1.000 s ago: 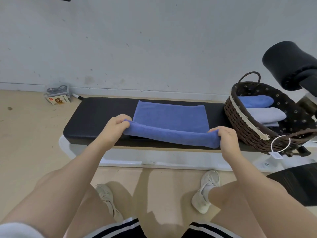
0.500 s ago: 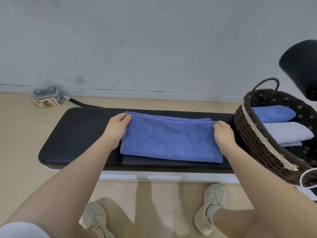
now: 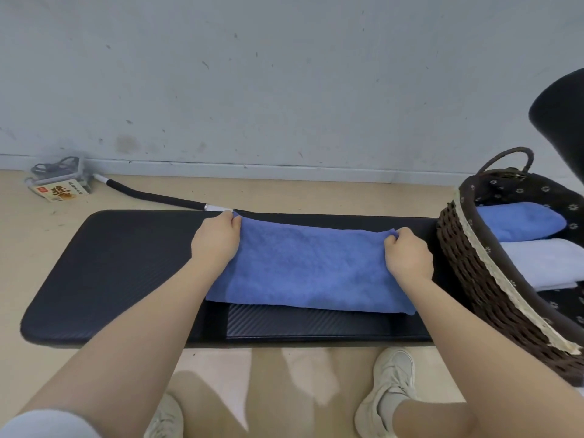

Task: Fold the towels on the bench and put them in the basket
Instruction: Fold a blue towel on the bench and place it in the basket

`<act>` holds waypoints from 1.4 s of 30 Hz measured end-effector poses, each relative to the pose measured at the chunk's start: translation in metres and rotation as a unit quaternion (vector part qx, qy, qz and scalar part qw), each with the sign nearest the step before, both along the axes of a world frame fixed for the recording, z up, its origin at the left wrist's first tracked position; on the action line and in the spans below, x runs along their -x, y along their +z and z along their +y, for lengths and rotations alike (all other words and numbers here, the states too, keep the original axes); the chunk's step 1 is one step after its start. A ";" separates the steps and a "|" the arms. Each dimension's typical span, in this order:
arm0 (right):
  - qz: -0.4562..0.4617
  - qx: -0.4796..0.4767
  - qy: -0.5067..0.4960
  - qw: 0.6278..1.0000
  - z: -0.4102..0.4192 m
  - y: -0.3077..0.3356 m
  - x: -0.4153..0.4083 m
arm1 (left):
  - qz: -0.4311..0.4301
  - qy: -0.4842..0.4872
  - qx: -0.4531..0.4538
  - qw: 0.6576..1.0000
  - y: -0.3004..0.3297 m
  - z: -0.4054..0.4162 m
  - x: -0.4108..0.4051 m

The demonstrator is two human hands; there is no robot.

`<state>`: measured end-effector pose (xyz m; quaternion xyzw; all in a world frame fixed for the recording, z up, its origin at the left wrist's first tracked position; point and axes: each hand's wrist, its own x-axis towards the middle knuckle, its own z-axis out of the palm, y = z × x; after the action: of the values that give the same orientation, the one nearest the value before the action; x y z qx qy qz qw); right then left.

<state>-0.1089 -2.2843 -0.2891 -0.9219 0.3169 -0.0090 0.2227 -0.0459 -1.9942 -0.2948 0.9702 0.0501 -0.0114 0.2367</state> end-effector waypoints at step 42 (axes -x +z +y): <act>-0.134 -0.398 0.035 0.907 -0.014 0.014 0.121 | 0.020 -0.322 -0.154 0.934 -0.010 -0.074 0.103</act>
<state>-0.2295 -2.2983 -0.2746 -0.7573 0.2289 0.0025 0.6116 -0.1485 -2.0686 -0.3050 0.9585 -0.2591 -0.0982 0.0666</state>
